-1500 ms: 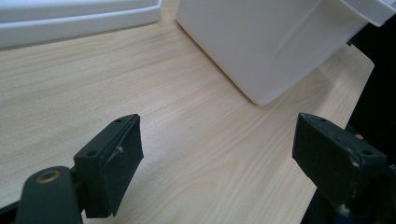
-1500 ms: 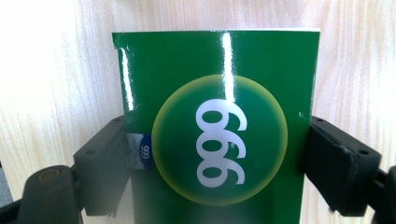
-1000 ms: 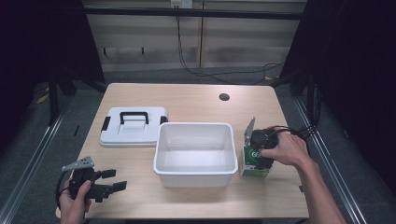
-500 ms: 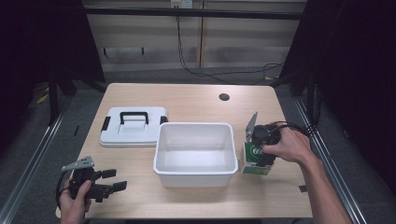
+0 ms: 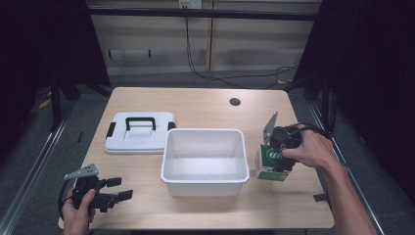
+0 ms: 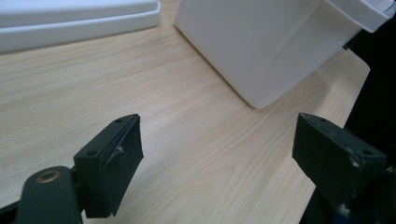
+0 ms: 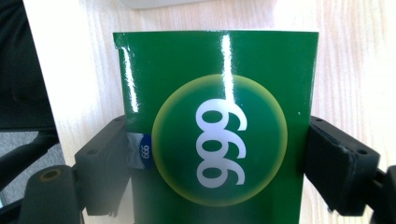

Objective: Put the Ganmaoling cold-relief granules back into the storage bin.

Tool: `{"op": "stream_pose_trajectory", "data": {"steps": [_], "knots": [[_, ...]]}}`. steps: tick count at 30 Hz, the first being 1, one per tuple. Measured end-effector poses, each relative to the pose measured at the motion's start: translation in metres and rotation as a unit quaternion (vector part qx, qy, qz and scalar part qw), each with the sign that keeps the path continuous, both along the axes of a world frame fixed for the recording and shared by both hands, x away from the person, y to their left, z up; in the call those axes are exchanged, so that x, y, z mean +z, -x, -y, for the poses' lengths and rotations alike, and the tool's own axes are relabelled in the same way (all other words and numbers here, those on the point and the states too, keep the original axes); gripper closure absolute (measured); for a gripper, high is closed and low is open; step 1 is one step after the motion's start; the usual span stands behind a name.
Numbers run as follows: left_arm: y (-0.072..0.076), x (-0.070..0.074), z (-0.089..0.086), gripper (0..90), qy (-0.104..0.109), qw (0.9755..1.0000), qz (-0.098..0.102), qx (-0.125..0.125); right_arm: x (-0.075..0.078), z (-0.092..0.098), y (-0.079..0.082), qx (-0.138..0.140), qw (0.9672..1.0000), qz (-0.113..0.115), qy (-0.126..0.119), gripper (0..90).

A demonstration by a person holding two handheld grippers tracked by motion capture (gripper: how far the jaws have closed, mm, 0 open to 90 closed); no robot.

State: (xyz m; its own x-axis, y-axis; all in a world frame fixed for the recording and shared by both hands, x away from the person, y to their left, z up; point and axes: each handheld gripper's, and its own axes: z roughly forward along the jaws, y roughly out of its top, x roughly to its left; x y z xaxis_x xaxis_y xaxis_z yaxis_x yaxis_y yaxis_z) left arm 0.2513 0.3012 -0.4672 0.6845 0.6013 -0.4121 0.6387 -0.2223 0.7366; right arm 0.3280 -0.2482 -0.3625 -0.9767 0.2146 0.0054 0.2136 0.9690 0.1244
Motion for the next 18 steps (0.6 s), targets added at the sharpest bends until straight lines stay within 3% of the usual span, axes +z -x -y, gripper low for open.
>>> {"op": "stream_pose_trajectory", "data": {"steps": [3,18], "knots": [[0.000,0.000,0.000,16.1,-0.001,1.0000,-0.001,0.000,0.006,0.002,0.003,-0.011,0.9999,0.000,-0.010,16.5],[0.000,-0.001,-0.001,16.1,0.001,1.0000,-0.002,0.003,0.031,0.013,0.008,-0.014,0.9989,0.018,-0.040,16.7]]}}
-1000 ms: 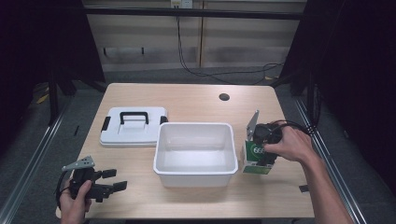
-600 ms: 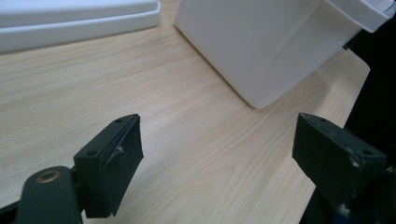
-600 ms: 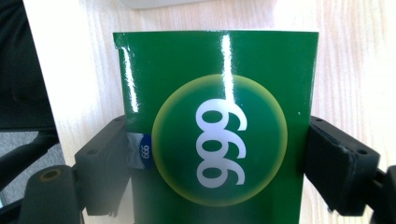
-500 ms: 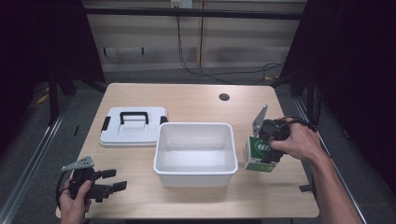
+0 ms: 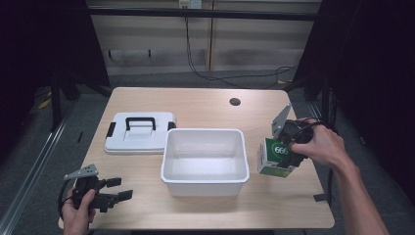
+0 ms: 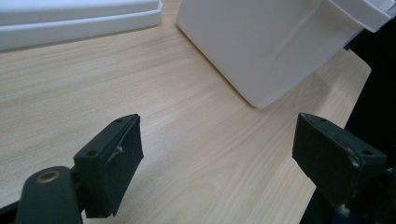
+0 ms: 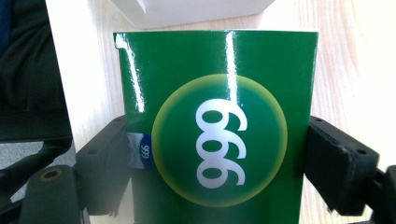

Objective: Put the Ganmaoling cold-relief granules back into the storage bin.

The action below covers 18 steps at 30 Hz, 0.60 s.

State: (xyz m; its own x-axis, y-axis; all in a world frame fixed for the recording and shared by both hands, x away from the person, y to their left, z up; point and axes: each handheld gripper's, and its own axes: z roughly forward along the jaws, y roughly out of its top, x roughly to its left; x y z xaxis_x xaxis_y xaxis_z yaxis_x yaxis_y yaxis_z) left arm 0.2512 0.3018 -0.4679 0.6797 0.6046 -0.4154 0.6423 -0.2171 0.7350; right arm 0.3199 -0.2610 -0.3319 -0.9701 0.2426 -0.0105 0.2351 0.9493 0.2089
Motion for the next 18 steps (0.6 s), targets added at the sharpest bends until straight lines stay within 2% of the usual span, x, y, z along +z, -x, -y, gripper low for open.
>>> {"op": "stream_pose_trajectory", "data": {"steps": [3,4,14,16,18], "knots": [[0.000,0.000,0.000,16.1,0.000,1.0000,0.000,0.000,0.006,0.003,0.000,0.004,0.9998,0.010,-0.015,16.7],[0.000,0.000,0.000,16.1,-0.001,1.0000,0.000,-0.001,0.009,0.003,0.001,-0.004,0.9998,0.007,-0.015,16.7],[0.000,0.000,0.001,16.1,-0.001,1.0000,-0.001,-0.001,0.024,0.011,0.005,0.001,0.9990,0.023,-0.037,16.6],[0.000,0.000,0.001,16.1,-0.001,1.0000,-0.001,-0.001,0.025,0.011,0.005,-0.003,0.9991,0.021,-0.036,16.6],[-0.001,0.000,0.001,16.1,-0.003,1.0000,0.001,-0.004,0.025,0.009,0.006,0.002,0.9989,0.031,-0.034,16.6]]}}
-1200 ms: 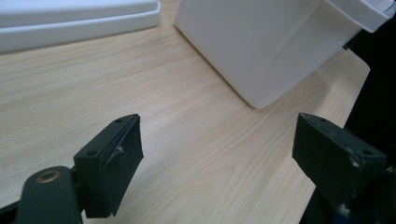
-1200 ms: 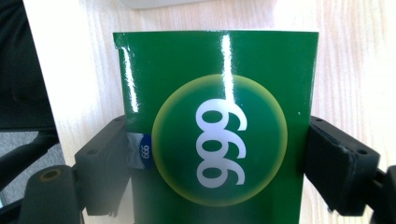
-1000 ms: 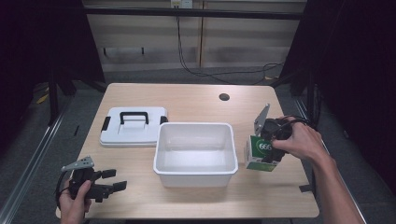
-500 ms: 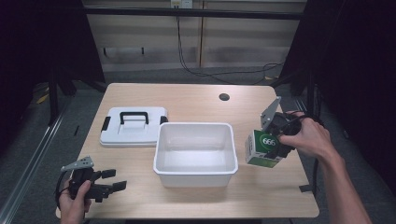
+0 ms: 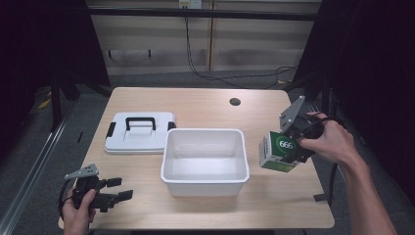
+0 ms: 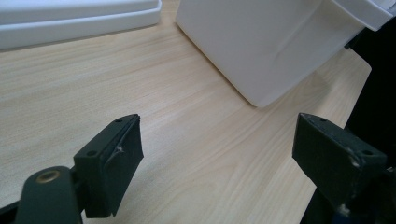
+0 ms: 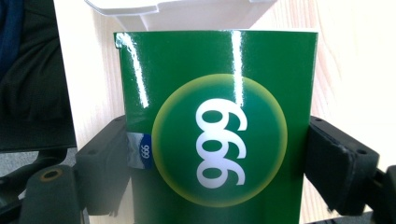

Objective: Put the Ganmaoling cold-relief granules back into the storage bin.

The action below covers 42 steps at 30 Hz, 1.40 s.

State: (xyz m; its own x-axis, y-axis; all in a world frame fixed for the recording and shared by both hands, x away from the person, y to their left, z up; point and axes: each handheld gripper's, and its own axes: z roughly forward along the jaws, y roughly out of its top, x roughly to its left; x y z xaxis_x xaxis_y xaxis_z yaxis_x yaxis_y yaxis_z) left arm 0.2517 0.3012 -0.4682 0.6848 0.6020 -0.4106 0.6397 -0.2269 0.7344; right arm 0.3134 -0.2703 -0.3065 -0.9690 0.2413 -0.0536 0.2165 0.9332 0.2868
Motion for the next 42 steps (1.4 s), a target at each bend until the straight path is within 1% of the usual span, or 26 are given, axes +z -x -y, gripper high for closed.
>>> {"op": "stream_pose_trajectory", "data": {"steps": [4,5,6,8,12,16,17,21,24,26,29,31,33,36,39,42], "knots": [[0.000,0.000,0.000,16.1,0.000,1.0000,0.001,0.002,0.003,-0.002,0.001,0.002,1.0000,-0.003,-0.006,16.6],[0.001,0.000,0.000,16.1,0.003,1.0000,-0.001,0.002,0.007,-0.003,0.001,0.002,1.0000,0.001,-0.008,16.6],[0.001,0.000,0.000,16.1,0.003,1.0000,-0.001,0.002,0.007,-0.003,0.001,0.002,1.0000,0.001,-0.008,16.6],[0.000,0.000,0.000,16.1,0.003,1.0000,0.000,0.002,0.012,-0.004,0.002,0.004,0.9999,-0.001,-0.011,16.6],[0.000,0.000,0.000,16.1,0.003,1.0000,-0.001,0.002,0.017,-0.004,0.003,0.005,0.9999,0.000,-0.014,16.6],[0.001,0.000,0.000,16.1,0.002,1.0000,-0.001,0.003,0.027,0.000,0.005,-0.001,0.9994,0.009,-0.034,16.5],[0.000,0.000,0.000,16.1,0.000,1.0000,0.001,0.002,0.029,0.000,0.006,0.000,0.9994,0.006,-0.034,16.5],[0.000,0.000,0.001,16.1,0.000,1.0000,-0.002,-0.002,0.035,-0.002,0.007,0.003,0.9994,0.015,-0.033,16.4],[0.000,0.000,0.001,16.1,-0.001,1.0000,-0.002,-0.002,0.040,-0.004,0.007,0.002,0.9990,0.014,-0.041,16.5],[0.000,0.000,0.001,16.1,0.001,1.0000,-0.003,0.000,0.041,-0.005,0.007,0.004,0.9990,0.017,-0.042,16.5],[0.000,0.000,0.001,16.1,0.001,1.0000,-0.002,-0.001,0.046,-0.010,0.004,0.008,0.9987,0.016,-0.047,16.4],[0.000,0.000,0.001,16.1,0.002,1.0000,-0.003,0.000,0.046,-0.012,0.004,0.008,0.9987,0.016,-0.047,16.4],[0.000,0.000,0.001,16.1,0.002,1.0000,-0.002,0.001,0.047,-0.018,0.001,0.014,0.9988,0.016,-0.044,16.4],[0.000,0.000,0.000,16.1,0.001,1.0000,-0.002,-0.001,0.050,-0.023,-0.002,0.016,0.9986,0.016,-0.047,16.4],[0.000,-0.001,0.001,16.1,0.003,1.0000,-0.003,0.001,0.052,-0.027,-0.004,0.016,0.9987,0.012,-0.046,16.4],[0.000,-0.001,0.001,16.1,0.004,1.0000,-0.004,-0.001,0.052,-0.036,-0.008,0.013,0.9989,0.006,-0.045,16.4]]}}
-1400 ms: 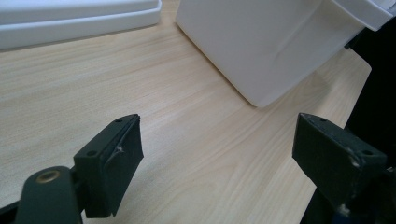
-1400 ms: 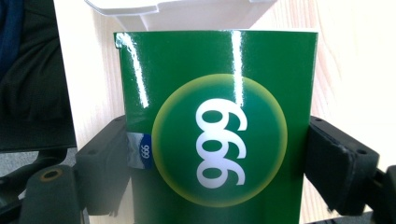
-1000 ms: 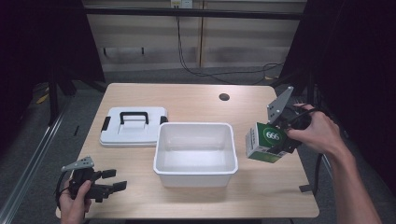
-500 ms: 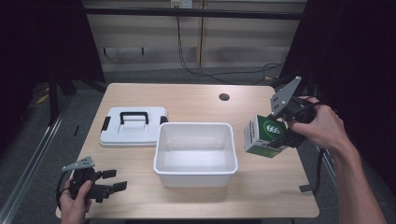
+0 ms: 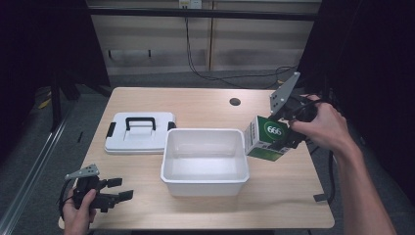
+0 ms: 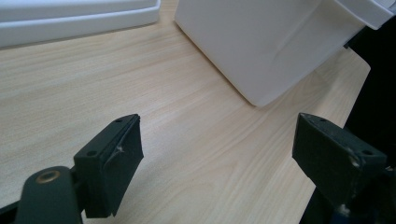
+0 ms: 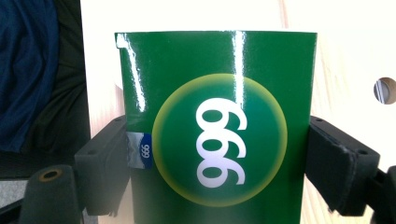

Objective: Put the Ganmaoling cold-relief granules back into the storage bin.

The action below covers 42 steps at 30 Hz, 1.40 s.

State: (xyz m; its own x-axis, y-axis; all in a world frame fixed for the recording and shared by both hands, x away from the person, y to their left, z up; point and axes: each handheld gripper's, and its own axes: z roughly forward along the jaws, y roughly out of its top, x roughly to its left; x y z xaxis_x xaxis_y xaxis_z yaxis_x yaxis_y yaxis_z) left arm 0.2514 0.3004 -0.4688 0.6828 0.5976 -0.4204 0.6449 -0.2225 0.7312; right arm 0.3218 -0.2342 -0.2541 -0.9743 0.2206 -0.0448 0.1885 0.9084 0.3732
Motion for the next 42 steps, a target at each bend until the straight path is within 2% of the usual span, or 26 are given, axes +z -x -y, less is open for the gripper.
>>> {"op": "stream_pose_trajectory", "data": {"steps": [7,16,23,32,40,42], "knots": [[0.000,0.000,-0.001,16.1,-0.001,1.0000,0.002,0.001,-0.002,-0.017,-0.008,0.014,0.9998,-0.005,0.009,16.3],[0.000,0.001,-0.001,16.1,0.001,1.0000,0.003,0.002,-0.003,-0.034,-0.014,0.011,0.9997,-0.015,0.015,16.3],[0.000,0.001,-0.001,16.1,0.001,1.0000,0.003,0.002,-0.002,-0.047,-0.016,0.025,0.9995,-0.007,0.019,16.2],[0.000,0.001,-0.001,16.1,0.001,1.0000,0.002,0.001,-0.005,-0.067,-0.021,0.035,0.9987,-0.015,0.034,16.2],[0.000,0.001,-0.001,16.1,0.003,1.0000,0.005,-0.003,-0.014,-0.086,-0.026,0.047,0.9969,-0.025,0.058,16.1],[0.000,0.001,-0.001,16.1,0.003,1.0000,0.005,-0.003,-0.016,-0.090,-0.027,0.050,0.9968,-0.026,0.057,16.1]]}}
